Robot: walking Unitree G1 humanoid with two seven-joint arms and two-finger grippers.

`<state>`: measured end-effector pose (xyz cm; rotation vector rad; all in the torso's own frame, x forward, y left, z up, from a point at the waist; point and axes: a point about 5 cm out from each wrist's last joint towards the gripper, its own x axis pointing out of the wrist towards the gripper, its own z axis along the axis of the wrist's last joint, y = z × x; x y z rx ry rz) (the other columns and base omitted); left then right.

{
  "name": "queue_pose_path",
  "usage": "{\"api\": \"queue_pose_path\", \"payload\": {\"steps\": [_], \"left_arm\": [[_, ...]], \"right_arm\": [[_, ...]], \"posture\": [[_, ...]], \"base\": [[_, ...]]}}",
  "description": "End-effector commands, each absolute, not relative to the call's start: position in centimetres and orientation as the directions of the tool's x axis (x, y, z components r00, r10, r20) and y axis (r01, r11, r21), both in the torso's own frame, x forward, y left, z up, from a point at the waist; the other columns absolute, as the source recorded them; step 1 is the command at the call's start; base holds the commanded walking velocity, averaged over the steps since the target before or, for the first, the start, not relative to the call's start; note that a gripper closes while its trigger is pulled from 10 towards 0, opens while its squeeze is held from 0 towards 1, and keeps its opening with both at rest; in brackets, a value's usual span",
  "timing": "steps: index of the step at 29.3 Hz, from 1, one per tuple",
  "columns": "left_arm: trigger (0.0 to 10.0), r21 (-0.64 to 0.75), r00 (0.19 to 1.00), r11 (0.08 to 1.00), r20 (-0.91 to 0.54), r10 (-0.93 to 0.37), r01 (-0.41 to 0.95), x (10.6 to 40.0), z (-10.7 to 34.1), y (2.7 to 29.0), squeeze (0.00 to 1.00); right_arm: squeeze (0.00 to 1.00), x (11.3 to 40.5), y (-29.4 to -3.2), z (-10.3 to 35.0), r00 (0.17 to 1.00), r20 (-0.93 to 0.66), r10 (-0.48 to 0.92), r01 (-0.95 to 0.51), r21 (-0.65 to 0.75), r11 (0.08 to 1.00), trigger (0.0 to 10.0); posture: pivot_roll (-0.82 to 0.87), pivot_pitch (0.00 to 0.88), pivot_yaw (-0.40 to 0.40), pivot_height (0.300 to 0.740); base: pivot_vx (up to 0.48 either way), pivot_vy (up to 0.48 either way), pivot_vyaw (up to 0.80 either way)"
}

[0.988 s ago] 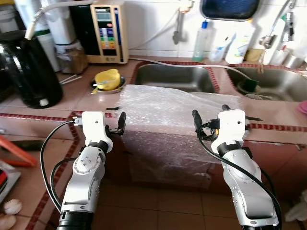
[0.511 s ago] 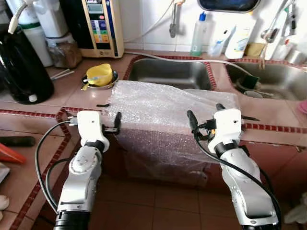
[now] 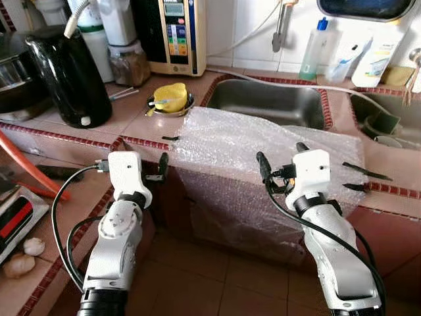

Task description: Kitchen organization

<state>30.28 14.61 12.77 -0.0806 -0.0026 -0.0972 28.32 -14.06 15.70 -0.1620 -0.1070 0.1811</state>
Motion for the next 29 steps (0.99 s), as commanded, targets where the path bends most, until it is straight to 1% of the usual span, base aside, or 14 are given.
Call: {"api": "queue_pose_path", "payload": {"steps": [1,2,5,19,29], "left_arm": [[10.0,-0.08,0.992,0.989,0.038,-0.117,0.12,30.3,13.61,14.41,0.0],[10.0,-0.103,0.99,0.985,0.042,-0.137,0.141,30.19,13.71,14.26,0.0],[10.0,-0.11,0.987,0.982,0.05,-0.152,0.156,30.12,13.81,14.16,0.0],[10.0,-0.114,0.986,0.98,0.034,-0.163,0.165,30.05,13.46,14.12,0.0],[10.0,-0.12,0.985,0.978,0.029,-0.169,0.171,29.99,13.36,14.04,0.0]], "right_arm": [[0.0,28.29,-14.31,15.97,0.979,0.102,0.177,-0.159,-0.168,0.973,10.0],[0.0,28.27,-14.31,15.97,0.978,0.103,0.179,-0.16,-0.17,0.972,10.0],[0.0,28.27,-14.3,15.96,0.978,0.103,0.181,-0.161,-0.172,0.972,10.0],[0.0,28.34,-14.22,16.02,0.977,0.107,0.187,-0.165,-0.183,0.969,10.0],[0.0,28.28,-14.21,15.98,0.976,0.105,0.19,-0.168,-0.184,0.968,10.0]], "posture": [[0.0,0.0,0.034,0.74],[0.0,0.0,0.033,0.74],[0.01,0.0,0.032,0.74],[0.0,0.0,0.032,0.74],[0.0,0.0,0.032,0.74]], "base": [[0.0,0.0,0.0],[0.0,0.0,0.0],[0.0,0.0,0.0],[0.0,0.0,0.0],[0.348,0.0,0.0]]}}
